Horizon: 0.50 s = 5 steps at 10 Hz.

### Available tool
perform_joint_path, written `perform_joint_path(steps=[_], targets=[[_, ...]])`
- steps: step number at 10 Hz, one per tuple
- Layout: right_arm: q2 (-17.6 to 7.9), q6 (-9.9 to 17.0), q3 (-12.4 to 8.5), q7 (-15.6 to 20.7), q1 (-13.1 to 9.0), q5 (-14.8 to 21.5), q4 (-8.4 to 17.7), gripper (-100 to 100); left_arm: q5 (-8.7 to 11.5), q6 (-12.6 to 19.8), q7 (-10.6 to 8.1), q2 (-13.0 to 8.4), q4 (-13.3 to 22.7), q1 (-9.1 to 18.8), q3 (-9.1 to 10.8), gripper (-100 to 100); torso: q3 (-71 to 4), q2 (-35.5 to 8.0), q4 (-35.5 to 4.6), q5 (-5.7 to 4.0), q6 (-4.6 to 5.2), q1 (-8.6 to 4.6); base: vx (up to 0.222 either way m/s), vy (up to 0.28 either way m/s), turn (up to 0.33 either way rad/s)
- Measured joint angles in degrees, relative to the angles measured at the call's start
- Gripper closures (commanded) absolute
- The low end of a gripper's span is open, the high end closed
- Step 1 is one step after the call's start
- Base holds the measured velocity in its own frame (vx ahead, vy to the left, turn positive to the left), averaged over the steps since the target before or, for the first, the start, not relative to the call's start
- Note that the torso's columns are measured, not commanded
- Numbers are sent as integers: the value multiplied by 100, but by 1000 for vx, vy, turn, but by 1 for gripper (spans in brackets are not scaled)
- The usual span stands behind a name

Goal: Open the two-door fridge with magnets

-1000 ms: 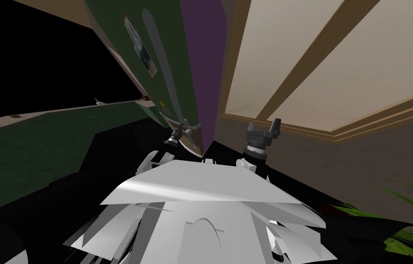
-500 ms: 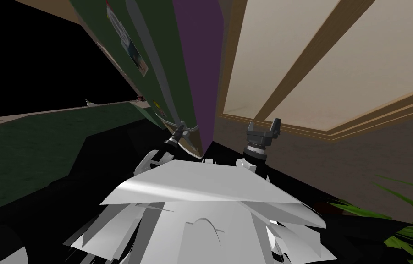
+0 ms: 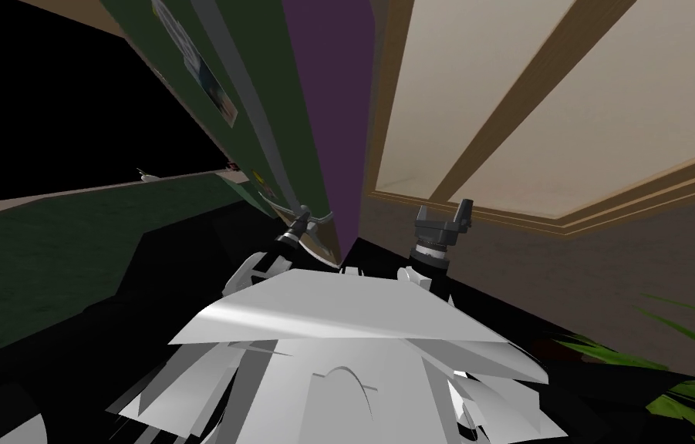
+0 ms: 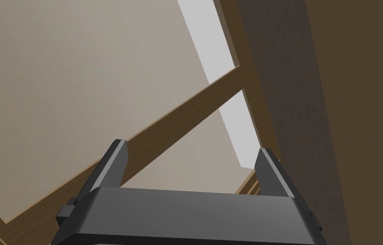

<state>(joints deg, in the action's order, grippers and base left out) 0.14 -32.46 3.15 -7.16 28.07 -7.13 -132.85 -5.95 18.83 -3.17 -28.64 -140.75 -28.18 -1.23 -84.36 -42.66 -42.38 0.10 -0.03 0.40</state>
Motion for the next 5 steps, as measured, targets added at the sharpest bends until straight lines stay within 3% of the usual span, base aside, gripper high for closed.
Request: perform_joint_path(steps=[2, 5], targets=[[-1, 1, -1, 0, -2, 0, 1, 0, 41, -89, -10, -135, -91, -92, -181, 100, -12, 12, -23, 4, -31, 50, -187, 247, -75], [-1, 1, -1, 0, -1, 0, 1, 0, 91, -215, -25, -359, -179, -180, -330, 100, -47, 55, -19, -16, -25, 1, -209, 263, -65]])
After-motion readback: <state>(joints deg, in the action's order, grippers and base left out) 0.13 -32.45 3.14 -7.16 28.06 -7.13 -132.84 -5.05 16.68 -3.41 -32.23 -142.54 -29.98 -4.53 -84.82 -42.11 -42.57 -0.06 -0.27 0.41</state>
